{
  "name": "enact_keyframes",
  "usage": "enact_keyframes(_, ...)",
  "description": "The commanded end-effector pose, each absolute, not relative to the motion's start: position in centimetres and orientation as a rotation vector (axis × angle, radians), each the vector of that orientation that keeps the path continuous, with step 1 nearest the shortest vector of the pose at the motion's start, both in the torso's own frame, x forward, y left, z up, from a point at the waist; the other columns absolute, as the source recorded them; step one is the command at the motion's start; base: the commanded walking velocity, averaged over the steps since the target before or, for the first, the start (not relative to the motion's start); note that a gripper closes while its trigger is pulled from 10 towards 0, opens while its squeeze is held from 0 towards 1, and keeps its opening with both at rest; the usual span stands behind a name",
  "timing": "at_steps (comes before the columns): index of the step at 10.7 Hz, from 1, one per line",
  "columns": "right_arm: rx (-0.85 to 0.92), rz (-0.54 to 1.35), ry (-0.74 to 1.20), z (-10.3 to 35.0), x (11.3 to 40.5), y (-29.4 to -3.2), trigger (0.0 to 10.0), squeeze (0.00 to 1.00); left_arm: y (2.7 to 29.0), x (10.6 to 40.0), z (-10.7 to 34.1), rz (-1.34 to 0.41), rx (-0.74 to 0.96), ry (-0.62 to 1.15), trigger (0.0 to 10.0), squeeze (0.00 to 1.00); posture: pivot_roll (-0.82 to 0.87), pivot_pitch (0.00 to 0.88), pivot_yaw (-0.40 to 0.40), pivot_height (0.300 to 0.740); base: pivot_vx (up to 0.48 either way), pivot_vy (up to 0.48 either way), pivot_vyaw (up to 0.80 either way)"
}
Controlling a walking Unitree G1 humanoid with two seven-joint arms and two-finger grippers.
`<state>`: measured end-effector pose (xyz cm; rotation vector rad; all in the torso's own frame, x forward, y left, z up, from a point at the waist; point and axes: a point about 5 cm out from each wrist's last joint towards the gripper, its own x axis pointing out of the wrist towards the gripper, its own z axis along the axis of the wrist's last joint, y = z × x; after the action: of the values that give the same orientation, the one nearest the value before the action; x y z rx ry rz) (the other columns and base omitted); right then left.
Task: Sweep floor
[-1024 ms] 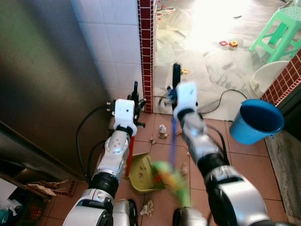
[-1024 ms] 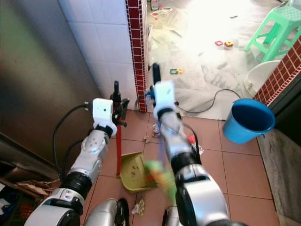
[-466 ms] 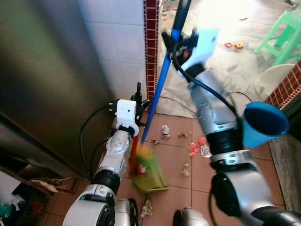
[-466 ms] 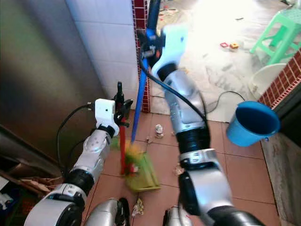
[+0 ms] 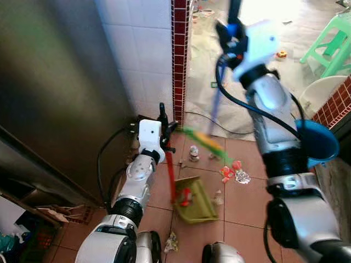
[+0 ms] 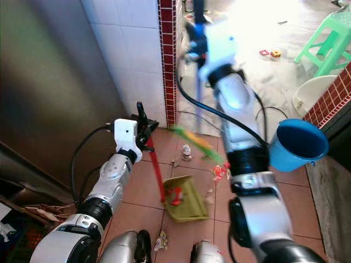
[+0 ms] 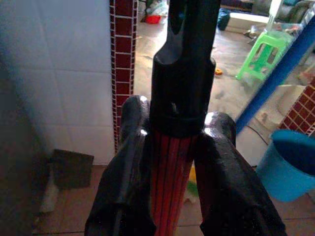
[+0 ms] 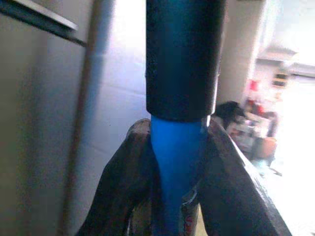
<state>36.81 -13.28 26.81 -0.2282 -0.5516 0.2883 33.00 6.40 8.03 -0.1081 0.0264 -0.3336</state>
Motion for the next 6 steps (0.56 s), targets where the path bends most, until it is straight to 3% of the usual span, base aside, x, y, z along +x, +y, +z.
enact_keyframes(1,-0.29,0.219,-0.573,26.8,36.7,-14.4,10.0,0.0,6.5,33.3,8.8,-0.344,-0.121,-0.005,10.0,0.0,-0.1,0.084,0.058,0.74,0.0,0.0,0.0)
enact_keyframes(4,-0.199,0.03,-0.436,22.2,35.9,-18.3,10.0,0.0,8.2,32.7,11.9,-0.35,-0.091,-0.177,10.0,0.0,-0.11,0.0,0.078,0.74,0.0,0.0,0.0)
enact_keyframes(6,-0.143,-0.059,-0.376,20.2,35.5,-19.2,10.0,0.0,9.8,31.8,12.8,-0.344,-0.062,-0.215,10.0,0.0,-0.1,0.0,0.074,0.74,0.0,0.0,0.0)
